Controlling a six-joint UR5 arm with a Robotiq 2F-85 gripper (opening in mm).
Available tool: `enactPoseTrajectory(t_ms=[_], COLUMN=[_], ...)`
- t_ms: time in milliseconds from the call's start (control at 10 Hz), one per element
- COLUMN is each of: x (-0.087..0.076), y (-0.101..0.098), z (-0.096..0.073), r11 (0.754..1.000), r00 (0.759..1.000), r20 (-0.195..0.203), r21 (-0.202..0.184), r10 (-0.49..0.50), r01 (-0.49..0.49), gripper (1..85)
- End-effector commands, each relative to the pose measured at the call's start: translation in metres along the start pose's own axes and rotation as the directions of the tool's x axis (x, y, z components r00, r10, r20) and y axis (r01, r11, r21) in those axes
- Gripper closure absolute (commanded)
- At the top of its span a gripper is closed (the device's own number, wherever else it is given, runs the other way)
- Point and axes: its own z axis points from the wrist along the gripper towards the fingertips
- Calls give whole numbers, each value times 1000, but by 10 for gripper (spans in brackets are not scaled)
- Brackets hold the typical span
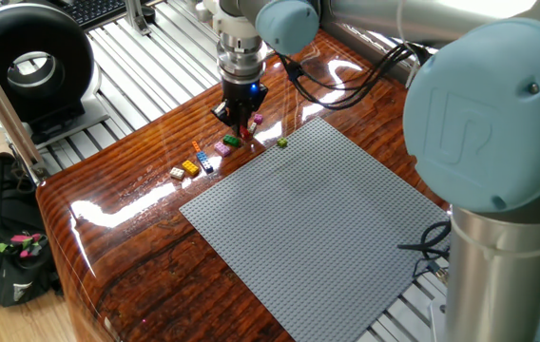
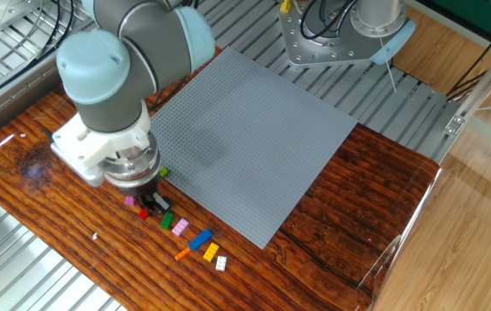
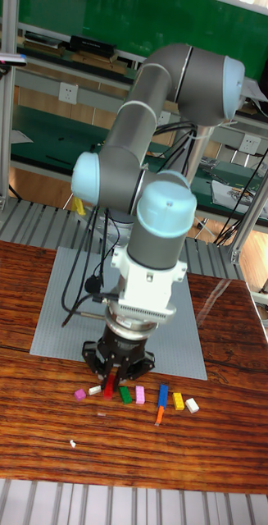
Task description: Build with small Lego blocks
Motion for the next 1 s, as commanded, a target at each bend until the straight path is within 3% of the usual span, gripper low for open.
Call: enactPoseTrajectory(t_ms=[0,200,400,600,900], x=[22,52,73,84,85], y=[-5,-13,-16,-19,-14], z=[-23,-24,-13,-1,1], r11=[1000,1000,1000,1000,1000], r00=[1000,1000,1000,1000,999], r20=[6,-1,1,13,37], r21=[-7,2,-16,3,-14], r10=[29,29,19,5,-19], r01=[-29,-29,-19,-5,20], gripper=[840,847,847,847,847])
